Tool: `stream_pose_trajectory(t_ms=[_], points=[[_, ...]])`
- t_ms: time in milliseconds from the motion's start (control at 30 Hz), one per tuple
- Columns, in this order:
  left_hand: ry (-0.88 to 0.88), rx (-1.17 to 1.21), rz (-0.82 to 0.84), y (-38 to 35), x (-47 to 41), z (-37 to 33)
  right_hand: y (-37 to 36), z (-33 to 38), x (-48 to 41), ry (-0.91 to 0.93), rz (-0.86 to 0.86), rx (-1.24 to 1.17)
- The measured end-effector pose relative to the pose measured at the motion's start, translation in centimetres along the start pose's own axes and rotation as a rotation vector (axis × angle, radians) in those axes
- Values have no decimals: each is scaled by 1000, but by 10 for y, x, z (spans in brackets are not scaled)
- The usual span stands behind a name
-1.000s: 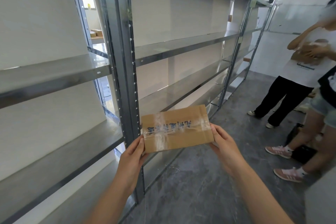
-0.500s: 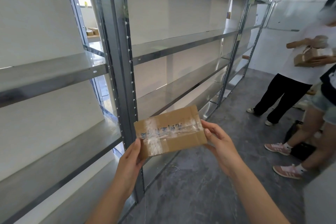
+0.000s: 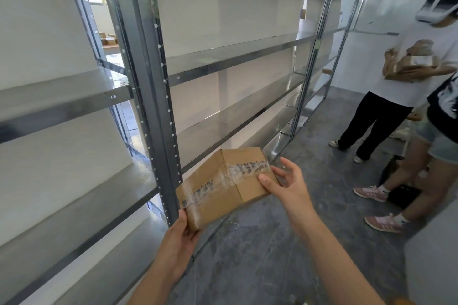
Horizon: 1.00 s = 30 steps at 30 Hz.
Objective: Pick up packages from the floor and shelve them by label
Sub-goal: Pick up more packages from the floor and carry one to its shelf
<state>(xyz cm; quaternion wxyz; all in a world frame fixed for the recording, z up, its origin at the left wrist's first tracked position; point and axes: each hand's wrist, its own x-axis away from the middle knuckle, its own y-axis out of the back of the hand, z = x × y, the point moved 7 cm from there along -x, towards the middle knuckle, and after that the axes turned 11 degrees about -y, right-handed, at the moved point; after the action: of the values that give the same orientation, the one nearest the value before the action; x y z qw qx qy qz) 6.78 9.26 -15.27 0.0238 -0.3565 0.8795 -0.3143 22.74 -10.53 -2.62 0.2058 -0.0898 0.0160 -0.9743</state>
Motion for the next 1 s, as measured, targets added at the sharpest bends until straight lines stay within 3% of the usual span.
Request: stream_pose_trajectory(t_ms=[100,200,400,600,800,1000], points=[[21,61,-36,-3,-5,11,-5,-14,-2,-89,32,-27],[22,121,-70,-11,-6,17,-12,-32,-1,-218,75,-204],[-4,123,-67,-23,-6,17,-9,-50,-4,-217,93,-244],[-178,-124,-169,-32,-6,-2,-14,-59,-5,-233,136,-202],[-409,-423,-170,-33,-4,-25,-8,-58,-8,-171,105,-216],[-272,-578,-191,-32,-2,-29,-6,-67,-4,-181,63,-146]])
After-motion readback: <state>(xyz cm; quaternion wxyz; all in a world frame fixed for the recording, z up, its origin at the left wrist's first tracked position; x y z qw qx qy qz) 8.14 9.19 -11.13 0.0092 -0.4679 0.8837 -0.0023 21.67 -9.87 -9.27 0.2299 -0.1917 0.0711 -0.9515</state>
